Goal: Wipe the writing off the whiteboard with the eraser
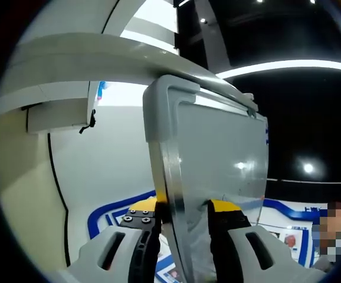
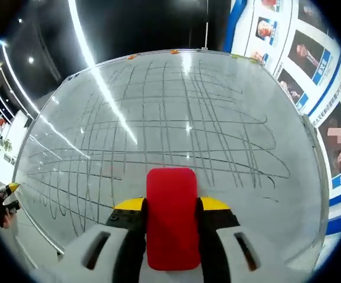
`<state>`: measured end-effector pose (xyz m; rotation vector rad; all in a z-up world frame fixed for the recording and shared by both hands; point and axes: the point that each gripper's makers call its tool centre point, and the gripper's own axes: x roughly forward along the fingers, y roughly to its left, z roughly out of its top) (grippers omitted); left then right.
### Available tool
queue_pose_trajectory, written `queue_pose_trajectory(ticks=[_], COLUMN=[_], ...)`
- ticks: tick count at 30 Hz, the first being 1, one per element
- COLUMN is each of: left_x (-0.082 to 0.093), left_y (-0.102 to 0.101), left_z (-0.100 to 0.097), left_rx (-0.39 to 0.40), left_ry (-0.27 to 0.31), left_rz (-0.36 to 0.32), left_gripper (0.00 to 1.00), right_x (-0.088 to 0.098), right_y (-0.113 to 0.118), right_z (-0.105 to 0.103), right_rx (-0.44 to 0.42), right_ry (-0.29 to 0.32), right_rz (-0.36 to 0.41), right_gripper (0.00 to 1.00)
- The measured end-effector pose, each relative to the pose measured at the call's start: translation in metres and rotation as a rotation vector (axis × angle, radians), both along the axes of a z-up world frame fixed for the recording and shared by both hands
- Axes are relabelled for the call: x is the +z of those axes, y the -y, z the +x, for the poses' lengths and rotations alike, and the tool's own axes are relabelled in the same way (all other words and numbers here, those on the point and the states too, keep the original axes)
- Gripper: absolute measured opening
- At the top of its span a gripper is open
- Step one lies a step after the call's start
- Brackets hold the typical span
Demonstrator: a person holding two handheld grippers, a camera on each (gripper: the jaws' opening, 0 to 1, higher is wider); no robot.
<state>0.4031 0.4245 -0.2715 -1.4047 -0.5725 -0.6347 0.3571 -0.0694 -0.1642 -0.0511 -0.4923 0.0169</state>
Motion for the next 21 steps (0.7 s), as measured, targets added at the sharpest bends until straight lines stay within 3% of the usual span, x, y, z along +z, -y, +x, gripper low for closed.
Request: queue_pose_trajectory(ticks=[12,21], left_x=[-0.002,-0.003], left_y=[-0.001,-0.002], left_z=[0.002,0.002], left_rx=[-0.005,-0.006], left_ry=[-0.004,-0.002], left_rz=[0.004,0.004], left_gripper=[0.34,0.34], right_x=[-0.016,-0.029], right_y=[0.086,0.118], right_z=[0.001,-0.003], right_rx=[-0.052,-0.056], right_ry=[-0.016,-0.024], right_rz=[0.137,0.214], right_gripper=[0.28,0.28])
